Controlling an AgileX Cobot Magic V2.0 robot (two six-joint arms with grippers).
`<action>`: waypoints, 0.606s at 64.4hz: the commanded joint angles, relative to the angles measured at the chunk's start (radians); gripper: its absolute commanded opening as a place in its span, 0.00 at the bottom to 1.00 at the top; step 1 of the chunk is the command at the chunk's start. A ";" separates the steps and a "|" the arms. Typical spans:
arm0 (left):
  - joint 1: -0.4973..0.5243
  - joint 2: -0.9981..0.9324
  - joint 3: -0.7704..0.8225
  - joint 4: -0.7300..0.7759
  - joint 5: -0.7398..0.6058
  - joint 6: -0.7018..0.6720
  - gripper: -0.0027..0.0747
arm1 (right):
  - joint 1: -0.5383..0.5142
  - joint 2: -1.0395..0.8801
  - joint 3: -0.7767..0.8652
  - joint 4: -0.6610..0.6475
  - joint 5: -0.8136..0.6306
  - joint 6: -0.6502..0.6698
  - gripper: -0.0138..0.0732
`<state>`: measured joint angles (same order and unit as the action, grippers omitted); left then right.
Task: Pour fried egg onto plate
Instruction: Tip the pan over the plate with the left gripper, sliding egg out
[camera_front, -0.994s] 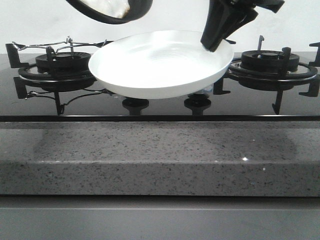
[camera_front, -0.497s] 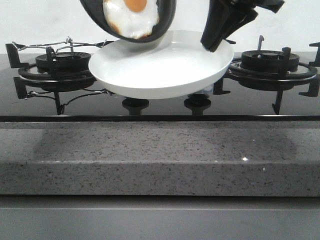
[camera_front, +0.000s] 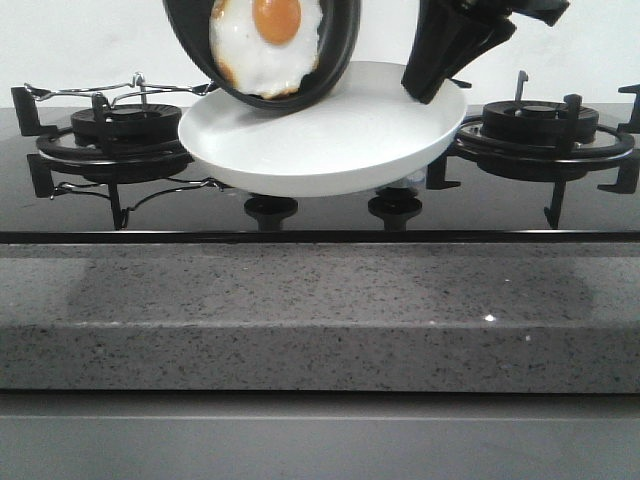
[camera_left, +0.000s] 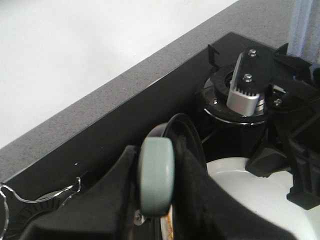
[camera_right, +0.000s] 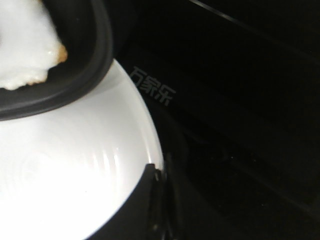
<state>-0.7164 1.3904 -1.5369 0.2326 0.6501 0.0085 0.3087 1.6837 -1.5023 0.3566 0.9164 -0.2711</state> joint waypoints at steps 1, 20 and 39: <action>-0.035 -0.043 -0.038 0.112 -0.077 -0.057 0.01 | -0.001 -0.050 -0.025 0.032 -0.040 -0.007 0.08; -0.089 -0.043 -0.040 0.161 -0.041 -0.082 0.01 | -0.001 -0.050 -0.025 0.032 -0.040 -0.007 0.08; -0.158 -0.043 -0.103 0.313 0.034 -0.161 0.01 | -0.001 -0.050 -0.025 0.032 -0.040 -0.007 0.08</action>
<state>-0.8386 1.3904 -1.5802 0.4372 0.7565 -0.1150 0.3087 1.6837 -1.5023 0.3566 0.9163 -0.2711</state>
